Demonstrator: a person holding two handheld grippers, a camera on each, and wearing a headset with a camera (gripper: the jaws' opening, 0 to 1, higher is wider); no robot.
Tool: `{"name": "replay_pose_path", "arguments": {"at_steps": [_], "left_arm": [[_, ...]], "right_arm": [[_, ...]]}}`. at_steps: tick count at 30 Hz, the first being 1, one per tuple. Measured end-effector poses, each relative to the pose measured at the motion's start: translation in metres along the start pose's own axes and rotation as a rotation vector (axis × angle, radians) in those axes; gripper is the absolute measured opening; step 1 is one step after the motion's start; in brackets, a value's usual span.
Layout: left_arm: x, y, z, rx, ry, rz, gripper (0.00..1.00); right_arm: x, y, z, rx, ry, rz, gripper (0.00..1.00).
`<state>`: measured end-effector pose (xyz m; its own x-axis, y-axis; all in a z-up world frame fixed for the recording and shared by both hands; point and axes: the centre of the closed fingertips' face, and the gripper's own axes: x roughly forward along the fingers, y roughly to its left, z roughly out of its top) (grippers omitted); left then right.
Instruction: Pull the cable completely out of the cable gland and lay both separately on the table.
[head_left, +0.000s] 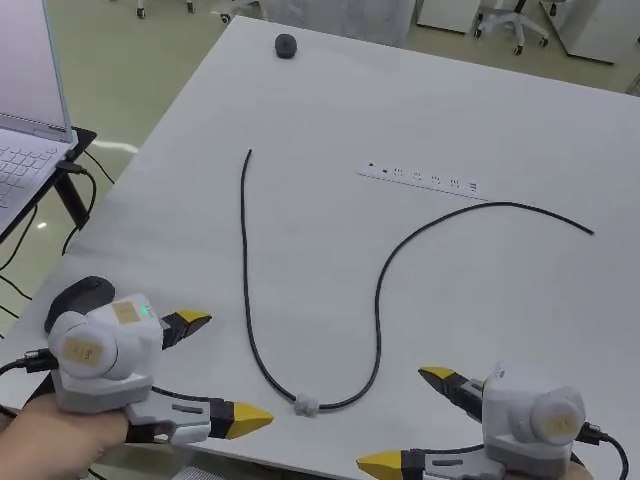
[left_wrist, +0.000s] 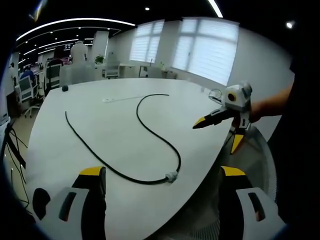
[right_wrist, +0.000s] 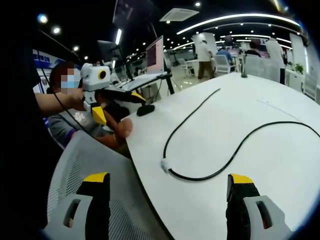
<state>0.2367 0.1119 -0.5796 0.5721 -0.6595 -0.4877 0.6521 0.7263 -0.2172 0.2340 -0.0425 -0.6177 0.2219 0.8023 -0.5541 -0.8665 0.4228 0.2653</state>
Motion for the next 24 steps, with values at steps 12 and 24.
{"name": "replay_pose_path", "arguments": {"at_steps": [12, 24], "left_arm": [[-0.002, -0.001, -0.01, -0.023, -0.004, 0.004, 0.93], [0.0, 0.002, -0.011, -0.036, -0.014, -0.003, 0.92]], "right_arm": [[0.027, 0.0, 0.018, -0.056, 0.031, 0.047, 0.95], [0.041, 0.001, 0.009, -0.16, 0.14, 0.077, 0.9]]}}
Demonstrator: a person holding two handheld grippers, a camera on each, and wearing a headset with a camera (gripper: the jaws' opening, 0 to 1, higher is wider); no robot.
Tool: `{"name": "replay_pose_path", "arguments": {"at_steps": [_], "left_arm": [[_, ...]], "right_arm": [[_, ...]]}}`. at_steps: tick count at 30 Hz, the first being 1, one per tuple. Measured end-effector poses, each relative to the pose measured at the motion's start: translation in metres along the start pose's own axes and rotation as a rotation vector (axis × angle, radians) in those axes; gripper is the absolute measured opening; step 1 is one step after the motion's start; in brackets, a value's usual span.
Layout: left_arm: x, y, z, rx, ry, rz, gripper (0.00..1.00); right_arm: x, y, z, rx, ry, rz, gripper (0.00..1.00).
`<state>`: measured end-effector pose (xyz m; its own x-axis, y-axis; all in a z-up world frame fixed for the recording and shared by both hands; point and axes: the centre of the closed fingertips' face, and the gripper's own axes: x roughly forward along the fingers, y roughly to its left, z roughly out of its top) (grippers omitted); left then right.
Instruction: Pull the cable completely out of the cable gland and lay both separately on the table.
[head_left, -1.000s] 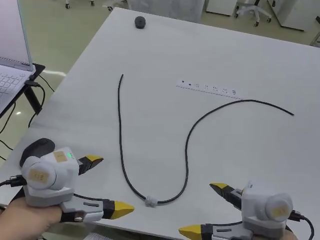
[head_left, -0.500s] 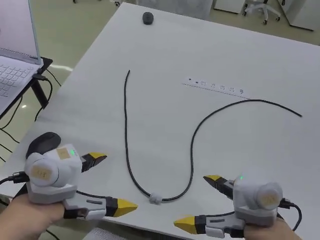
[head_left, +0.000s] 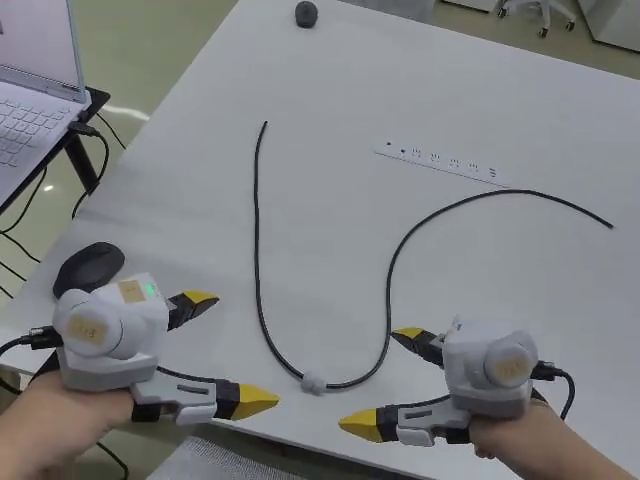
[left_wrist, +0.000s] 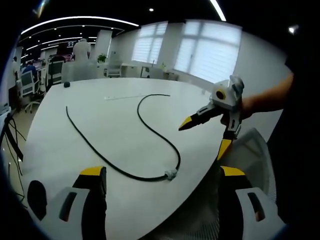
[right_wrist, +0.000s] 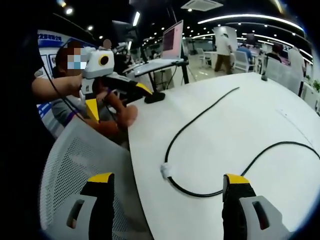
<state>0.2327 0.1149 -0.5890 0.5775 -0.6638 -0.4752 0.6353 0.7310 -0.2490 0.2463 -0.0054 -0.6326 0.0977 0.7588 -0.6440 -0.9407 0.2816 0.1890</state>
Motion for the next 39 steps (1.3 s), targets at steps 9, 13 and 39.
{"name": "replay_pose_path", "arguments": {"at_steps": [9, 13, 39], "left_arm": [[0.002, -0.006, -0.001, 0.011, 0.004, -0.013, 0.92], [0.003, -0.01, -0.004, 0.009, 0.007, -0.012, 0.92], [0.006, -0.024, -0.027, -0.008, 0.05, 0.0, 0.91]], "right_arm": [[0.009, -0.009, 0.002, -0.059, 0.05, 0.011, 0.87], [0.013, -0.011, 0.0, -0.089, 0.079, 0.026, 0.83], [0.064, -0.002, -0.024, -0.173, 0.242, 0.13, 0.36]]}}
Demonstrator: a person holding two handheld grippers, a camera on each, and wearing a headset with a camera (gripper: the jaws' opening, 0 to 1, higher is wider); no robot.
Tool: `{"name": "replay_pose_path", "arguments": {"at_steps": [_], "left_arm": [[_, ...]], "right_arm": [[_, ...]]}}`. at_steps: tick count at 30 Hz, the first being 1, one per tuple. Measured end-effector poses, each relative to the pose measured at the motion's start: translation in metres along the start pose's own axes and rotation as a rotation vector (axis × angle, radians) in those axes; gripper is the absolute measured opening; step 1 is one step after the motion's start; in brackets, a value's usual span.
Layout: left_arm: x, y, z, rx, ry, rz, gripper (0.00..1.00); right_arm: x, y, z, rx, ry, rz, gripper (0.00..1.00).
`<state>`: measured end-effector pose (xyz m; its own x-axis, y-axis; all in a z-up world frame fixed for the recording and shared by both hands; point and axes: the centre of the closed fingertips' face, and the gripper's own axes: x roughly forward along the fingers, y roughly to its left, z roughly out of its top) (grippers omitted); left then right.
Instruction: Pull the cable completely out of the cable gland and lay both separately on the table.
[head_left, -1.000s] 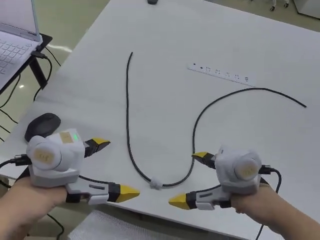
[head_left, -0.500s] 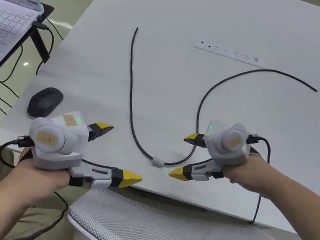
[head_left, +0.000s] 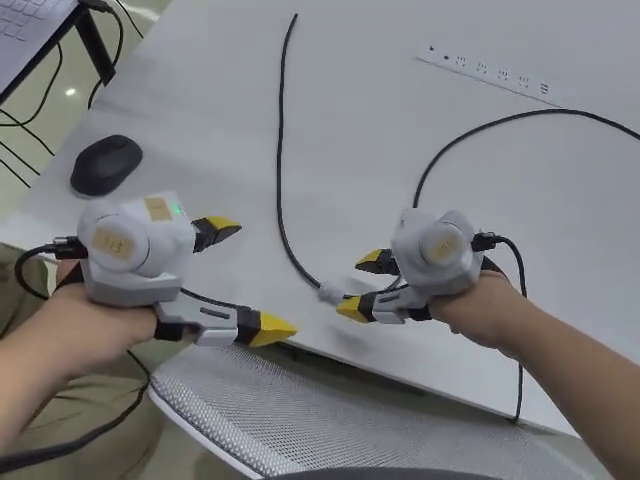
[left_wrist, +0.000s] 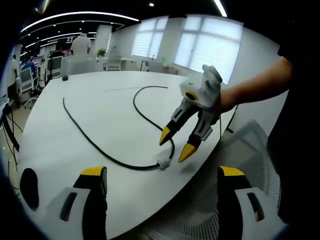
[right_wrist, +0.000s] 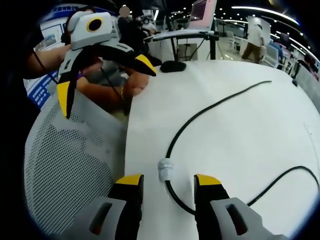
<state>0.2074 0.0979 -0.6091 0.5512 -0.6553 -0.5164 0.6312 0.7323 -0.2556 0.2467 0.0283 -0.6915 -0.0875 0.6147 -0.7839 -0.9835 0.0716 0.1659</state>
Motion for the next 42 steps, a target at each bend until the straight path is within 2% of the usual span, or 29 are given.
{"name": "replay_pose_path", "arguments": {"at_steps": [5, 8, 12, 20, 25, 34, 37, 42], "left_arm": [[0.001, -0.001, -0.002, -0.006, 0.001, -0.002, 0.91], [0.001, -0.001, -0.001, -0.033, -0.009, -0.008, 0.91], [0.001, -0.001, -0.002, -0.025, -0.002, -0.009, 0.9], [0.0, -0.003, -0.003, -0.024, 0.008, -0.017, 0.89], [0.001, -0.003, 0.003, -0.038, -0.006, -0.018, 0.88], [0.003, -0.003, 0.006, -0.021, -0.004, -0.025, 0.87], [0.004, -0.005, 0.006, -0.016, 0.005, -0.033, 0.86], [0.007, -0.005, 0.012, 0.004, 0.001, -0.041, 0.86]], "right_arm": [[0.008, 0.0, -0.006, -0.002, 0.034, 0.011, 0.28], [0.01, -0.001, -0.006, 0.02, 0.035, 0.02, 0.24], [0.014, -0.001, -0.006, 0.03, 0.034, 0.027, 0.2], [0.023, 0.003, -0.009, -0.001, 0.058, 0.045, 0.14], [0.023, 0.002, -0.011, 0.0, 0.064, 0.047, 0.08], [0.022, 0.003, -0.01, -0.004, 0.059, 0.038, 0.07], [0.017, 0.004, -0.007, 0.011, 0.047, 0.039, 0.07], [0.002, 0.005, -0.001, 0.042, 0.017, 0.043, 0.06]]}}
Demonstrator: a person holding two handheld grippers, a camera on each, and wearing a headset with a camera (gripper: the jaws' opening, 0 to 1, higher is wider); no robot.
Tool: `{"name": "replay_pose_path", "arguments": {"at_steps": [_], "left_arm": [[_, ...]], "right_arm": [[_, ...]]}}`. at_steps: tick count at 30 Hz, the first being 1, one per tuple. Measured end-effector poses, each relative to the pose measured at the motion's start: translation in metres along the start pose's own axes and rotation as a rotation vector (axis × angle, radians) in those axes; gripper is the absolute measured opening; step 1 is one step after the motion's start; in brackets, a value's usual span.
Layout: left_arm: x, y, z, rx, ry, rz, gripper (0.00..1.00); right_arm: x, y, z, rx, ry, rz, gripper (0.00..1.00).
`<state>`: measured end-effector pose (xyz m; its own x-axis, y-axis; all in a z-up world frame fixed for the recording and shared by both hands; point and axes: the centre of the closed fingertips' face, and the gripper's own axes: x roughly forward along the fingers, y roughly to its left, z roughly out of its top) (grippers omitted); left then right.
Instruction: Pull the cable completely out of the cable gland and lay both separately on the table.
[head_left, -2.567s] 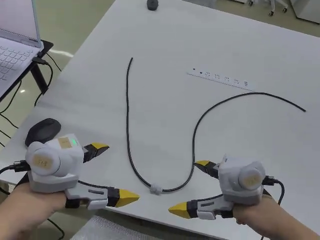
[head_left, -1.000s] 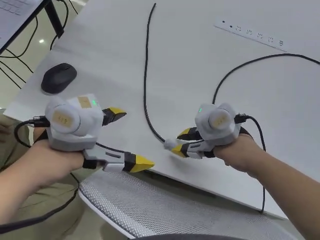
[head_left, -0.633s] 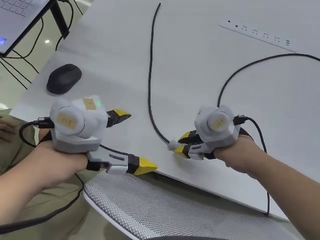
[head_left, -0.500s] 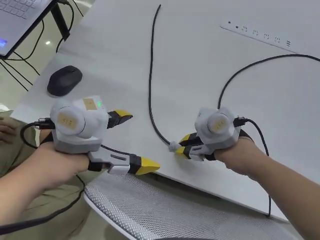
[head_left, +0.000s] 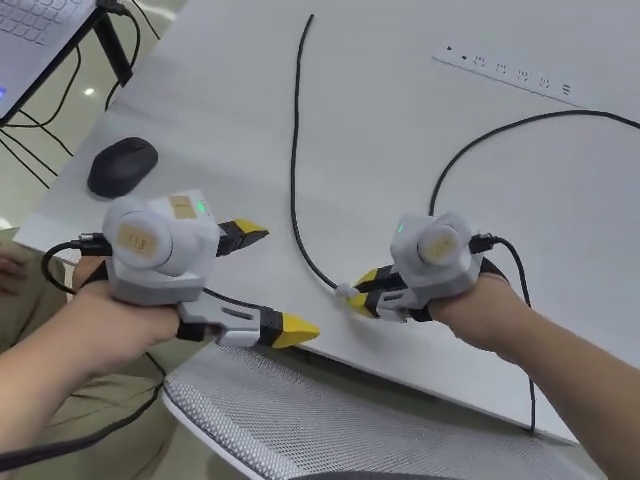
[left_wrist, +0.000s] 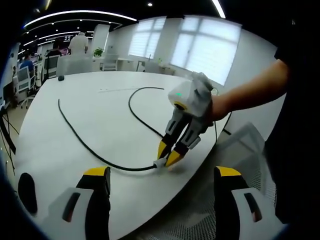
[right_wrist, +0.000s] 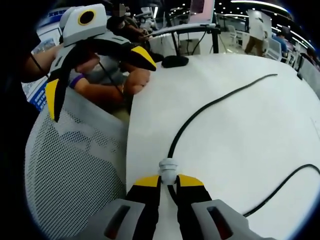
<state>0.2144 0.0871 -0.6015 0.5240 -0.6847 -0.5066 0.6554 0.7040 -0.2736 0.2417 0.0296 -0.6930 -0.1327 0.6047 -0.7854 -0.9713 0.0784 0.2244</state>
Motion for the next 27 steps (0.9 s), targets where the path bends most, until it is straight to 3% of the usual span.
{"name": "replay_pose_path", "arguments": {"at_steps": [8, 17, 20, 22, 27], "left_arm": [[0.009, -0.005, 0.015, 0.037, -0.003, -0.027, 0.85], [0.02, -0.016, 0.034, 0.113, 0.004, -0.073, 0.84], [0.024, -0.019, 0.041, 0.133, -0.001, -0.09, 0.82], [0.026, -0.02, 0.05, 0.119, -0.029, -0.108, 0.8], [0.031, -0.021, 0.057, 0.154, -0.03, -0.121, 0.76]], "right_arm": [[-0.027, 0.002, 0.006, -0.001, -0.023, -0.02, 0.06], [-0.055, 0.006, 0.026, -0.046, -0.048, -0.042, 0.06], [-0.064, 0.008, 0.031, -0.073, -0.044, -0.046, 0.06], [-0.07, 0.01, 0.035, -0.098, -0.038, -0.047, 0.06], [-0.081, 0.015, 0.041, -0.126, -0.029, -0.041, 0.06]]}}
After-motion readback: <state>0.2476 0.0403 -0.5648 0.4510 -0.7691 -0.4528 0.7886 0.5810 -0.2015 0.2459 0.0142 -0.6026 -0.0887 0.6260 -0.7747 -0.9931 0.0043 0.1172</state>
